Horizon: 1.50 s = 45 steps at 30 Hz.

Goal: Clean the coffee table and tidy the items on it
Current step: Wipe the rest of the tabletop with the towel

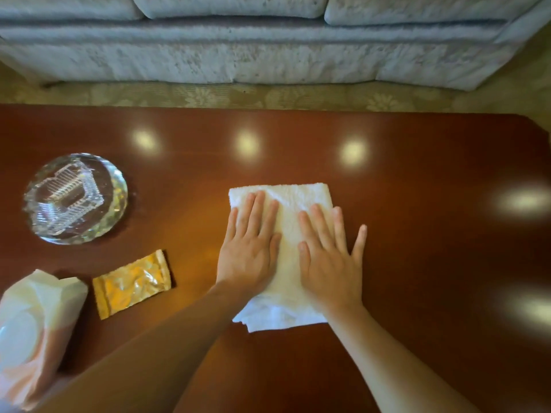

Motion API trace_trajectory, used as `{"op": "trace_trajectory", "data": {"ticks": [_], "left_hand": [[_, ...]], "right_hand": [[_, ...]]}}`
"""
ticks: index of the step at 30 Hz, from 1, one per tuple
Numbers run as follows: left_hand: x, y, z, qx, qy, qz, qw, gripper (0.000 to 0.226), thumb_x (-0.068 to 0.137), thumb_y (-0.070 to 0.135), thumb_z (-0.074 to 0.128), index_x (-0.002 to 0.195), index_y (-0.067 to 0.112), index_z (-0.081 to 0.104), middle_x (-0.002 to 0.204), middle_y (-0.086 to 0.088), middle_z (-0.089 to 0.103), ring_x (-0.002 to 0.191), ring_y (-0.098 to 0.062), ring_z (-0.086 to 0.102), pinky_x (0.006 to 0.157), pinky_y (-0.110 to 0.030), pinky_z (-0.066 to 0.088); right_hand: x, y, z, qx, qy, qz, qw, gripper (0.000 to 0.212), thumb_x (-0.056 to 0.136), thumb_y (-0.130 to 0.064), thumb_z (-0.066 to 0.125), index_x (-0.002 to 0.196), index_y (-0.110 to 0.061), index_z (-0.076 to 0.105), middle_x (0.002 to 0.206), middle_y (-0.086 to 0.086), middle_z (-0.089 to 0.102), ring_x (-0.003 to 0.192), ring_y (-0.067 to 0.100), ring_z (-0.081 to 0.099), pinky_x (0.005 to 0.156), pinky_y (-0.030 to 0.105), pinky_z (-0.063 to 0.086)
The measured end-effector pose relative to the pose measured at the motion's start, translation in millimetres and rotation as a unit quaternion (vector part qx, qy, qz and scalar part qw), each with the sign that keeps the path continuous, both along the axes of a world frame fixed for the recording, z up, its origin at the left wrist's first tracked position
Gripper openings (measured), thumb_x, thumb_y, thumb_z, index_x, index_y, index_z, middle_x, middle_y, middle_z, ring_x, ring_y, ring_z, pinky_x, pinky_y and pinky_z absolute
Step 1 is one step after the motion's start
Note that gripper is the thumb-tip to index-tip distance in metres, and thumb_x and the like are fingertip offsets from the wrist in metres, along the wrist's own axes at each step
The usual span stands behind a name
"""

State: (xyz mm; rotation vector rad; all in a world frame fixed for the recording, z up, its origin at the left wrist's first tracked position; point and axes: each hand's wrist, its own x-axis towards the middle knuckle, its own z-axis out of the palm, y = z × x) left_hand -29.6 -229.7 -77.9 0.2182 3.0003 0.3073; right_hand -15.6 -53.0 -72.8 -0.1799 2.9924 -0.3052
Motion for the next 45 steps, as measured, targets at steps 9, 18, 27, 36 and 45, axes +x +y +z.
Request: {"op": "trace_trajectory", "data": {"ticks": [9,18,27,36,45], "left_hand": [[14.2,78.4,13.2,0.022,-0.075,-0.011,0.997,0.062,0.112,0.039,0.023,0.169,0.019,0.009,0.177,-0.009,-0.006,0.162,-0.027,-0.014,0.131,-0.051,-0.001],[51.1,-93.1,80.0,0.269,-0.008,0.246,0.931,0.033,0.107,0.034,0.054,0.136,0.021,0.065,0.133,0.004,0.067,0.123,-0.008,0.06,0.109,-0.028,0.045],[28.9,-243.8,85.6,0.678,-0.123,0.617,0.379,0.038,0.104,0.008,0.048,0.141,-0.003,0.048,0.123,-0.026,0.07,0.092,-0.035,0.081,0.063,-0.038,0.067],[33.1,-231.4,82.5,0.61,-0.136,0.618,0.477,0.034,0.104,0.0,0.04,0.13,-0.006,0.061,0.108,-0.016,0.075,0.091,-0.028,0.074,0.063,-0.029,0.064],[5.3,-155.1,49.4,0.046,-0.091,0.056,0.993,0.067,0.103,0.001,0.039,0.165,0.0,0.013,0.176,-0.015,0.004,0.164,-0.026,-0.005,0.132,-0.031,-0.001]], "right_hand": [[22.9,67.3,6.9,0.026,0.007,-0.035,0.999,0.064,0.1,-0.04,0.031,0.161,-0.022,0.044,0.172,0.002,0.032,0.159,0.032,0.028,0.122,0.075,0.015],[22.5,2.2,26.6,0.03,-0.016,0.036,0.999,0.078,0.105,-0.058,0.003,0.161,-0.016,0.037,0.168,0.02,0.034,0.156,0.041,0.031,0.12,0.07,0.025],[-6.2,-51.3,11.1,0.079,0.011,0.092,0.993,0.07,0.102,-0.046,0.031,0.163,-0.013,0.037,0.173,0.016,0.025,0.161,0.036,0.022,0.126,0.065,0.021],[-60.1,-213.8,3.6,0.035,0.007,0.167,0.985,0.062,0.109,-0.048,0.022,0.166,-0.025,0.028,0.176,0.007,0.021,0.165,0.027,0.01,0.131,0.058,0.011],[-54.4,-187.6,5.4,0.021,-0.017,0.155,0.988,0.061,0.109,-0.044,0.004,0.169,-0.034,0.008,0.178,-0.006,-0.004,0.165,0.018,-0.007,0.134,0.048,0.004]]}}
